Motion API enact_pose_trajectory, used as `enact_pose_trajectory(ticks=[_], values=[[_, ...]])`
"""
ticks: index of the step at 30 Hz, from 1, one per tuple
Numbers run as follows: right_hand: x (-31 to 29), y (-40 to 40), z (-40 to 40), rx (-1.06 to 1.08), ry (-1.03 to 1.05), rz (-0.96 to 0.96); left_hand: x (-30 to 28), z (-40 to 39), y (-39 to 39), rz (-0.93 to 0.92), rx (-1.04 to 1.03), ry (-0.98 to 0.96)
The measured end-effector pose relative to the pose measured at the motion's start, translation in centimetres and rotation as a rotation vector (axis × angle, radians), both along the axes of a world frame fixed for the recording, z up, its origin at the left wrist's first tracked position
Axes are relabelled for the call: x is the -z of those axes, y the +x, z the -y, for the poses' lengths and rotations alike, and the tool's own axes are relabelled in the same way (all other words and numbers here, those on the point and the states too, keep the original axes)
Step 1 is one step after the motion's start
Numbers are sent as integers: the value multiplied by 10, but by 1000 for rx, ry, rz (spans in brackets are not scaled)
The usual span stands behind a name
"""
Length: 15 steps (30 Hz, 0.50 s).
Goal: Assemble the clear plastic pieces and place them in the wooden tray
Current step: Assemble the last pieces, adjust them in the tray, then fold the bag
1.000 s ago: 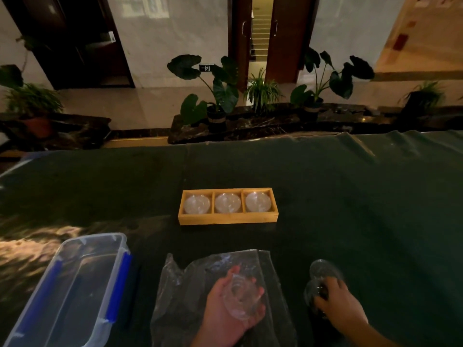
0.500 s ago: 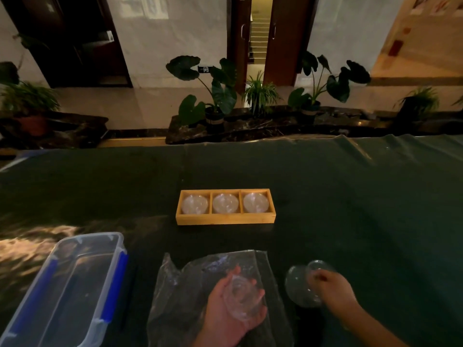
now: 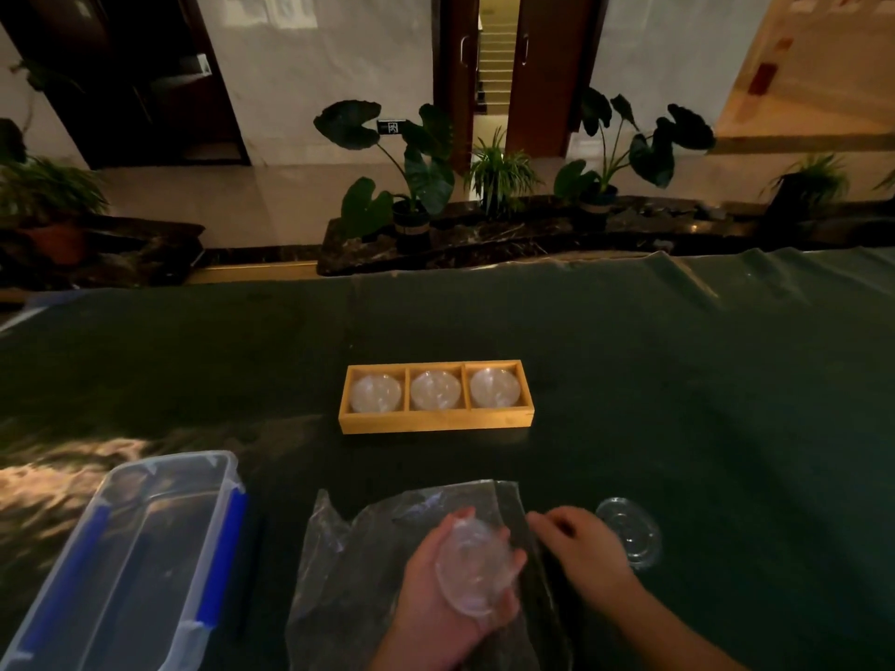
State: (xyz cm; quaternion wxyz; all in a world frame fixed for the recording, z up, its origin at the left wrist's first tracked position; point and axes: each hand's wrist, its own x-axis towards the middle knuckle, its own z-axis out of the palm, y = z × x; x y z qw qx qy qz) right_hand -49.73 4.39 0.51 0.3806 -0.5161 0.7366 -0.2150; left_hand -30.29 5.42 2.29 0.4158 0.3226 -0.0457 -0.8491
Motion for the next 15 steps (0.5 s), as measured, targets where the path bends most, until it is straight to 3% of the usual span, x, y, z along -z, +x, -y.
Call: enact_pose_trajectory(ticks=[2, 4, 5, 10, 12, 15], values=[[9, -34, 4, 26, 70, -276, -7, 1, 8, -59, 18, -62], [21, -65, 0, -44, 252, -483, -10, 4, 9, 190, -6, -149], [24, -75, -5, -104, 314, -531, -8, 6, 12, 191, 9, -165], [21, -78, -1, -171, 364, -640, -15, 3, 17, 234, -94, -164], [20, -75, 5, -190, 397, -683, -15, 0, 18, 359, -89, -187], [26, -80, 1, -153, 332, -674, -13, -1, 18, 303, -43, -130]])
